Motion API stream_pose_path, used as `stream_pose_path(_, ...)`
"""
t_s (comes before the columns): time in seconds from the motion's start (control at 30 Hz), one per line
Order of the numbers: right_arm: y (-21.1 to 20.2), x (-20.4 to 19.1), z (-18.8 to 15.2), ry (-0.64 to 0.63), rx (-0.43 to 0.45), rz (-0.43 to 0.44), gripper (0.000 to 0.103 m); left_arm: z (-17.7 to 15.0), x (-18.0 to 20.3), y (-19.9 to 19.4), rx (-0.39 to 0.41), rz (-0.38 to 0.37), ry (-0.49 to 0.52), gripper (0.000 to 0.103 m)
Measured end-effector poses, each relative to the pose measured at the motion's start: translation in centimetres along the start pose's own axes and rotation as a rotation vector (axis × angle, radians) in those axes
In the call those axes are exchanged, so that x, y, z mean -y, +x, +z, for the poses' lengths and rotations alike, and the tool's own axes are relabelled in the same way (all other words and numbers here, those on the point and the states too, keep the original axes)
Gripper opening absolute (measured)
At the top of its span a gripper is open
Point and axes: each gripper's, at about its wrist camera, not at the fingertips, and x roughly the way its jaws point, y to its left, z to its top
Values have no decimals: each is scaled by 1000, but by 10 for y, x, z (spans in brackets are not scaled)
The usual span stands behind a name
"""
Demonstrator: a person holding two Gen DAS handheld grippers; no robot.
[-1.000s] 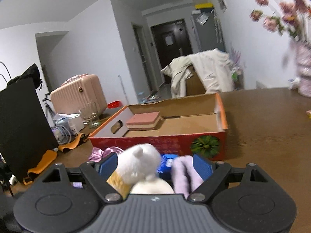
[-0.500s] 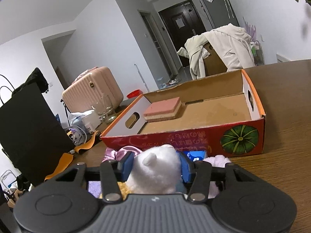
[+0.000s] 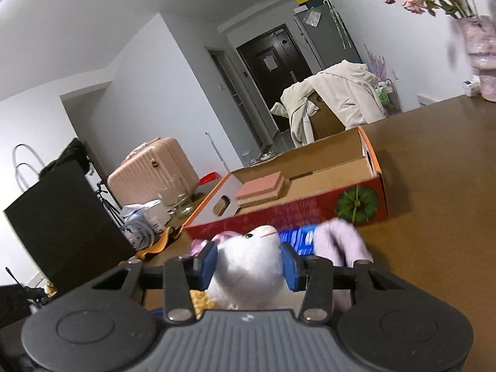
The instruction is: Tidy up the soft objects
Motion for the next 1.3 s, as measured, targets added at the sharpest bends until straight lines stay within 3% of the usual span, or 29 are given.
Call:
stream_pose_path(0.27,-46,-31,-70,-13,-41,-34,41,-44,-16,-31,-86,-9,-25,51)
stream_pose_path(0.4,-61,-38,-91,4,-29,-47,41,-51,-14,-44,-63,13,40,58)
stream_pose_path(0.5,-68,-47,-106,-9,-54,-54,40,-54,-16,-53,-25,120,53,63)
stream_pose_path(0.6,-73,-56,-117,-43,-85,-51,42,-53,-26,-70,19,137,17,69)
stream_pose_path(0.63,-77,-60,-119,-67,-79,-56,43,-52,-29,-74,26,135,-2,72)
stream_pose_path(0.73,-82,-65,-116,-131,-54,-81,64,-50,-38,-78,33,128,-42,72)
stream_pose_path(0.77,-80,-66,-114,-148,-54,-91,67,-50,-39,-76,27,119,-51,74)
stream_pose_path(0.87,-69,-67,-112,-189,-69,-104,67,-51,-38,-61,-15,109,-81,76)
stream_pose_path(1.1,-47,-60,-111,-224,-82,-141,67,-54,-28,-44,-28,56,-51,76)
stream_pose_path(1.17,-42,-55,-109,-230,-79,-155,67,-53,-27,-39,-28,71,-38,69)
stream_pose_path(1.3,-34,-57,-107,-269,-124,-138,67,-49,-38,-33,-31,121,-75,65)
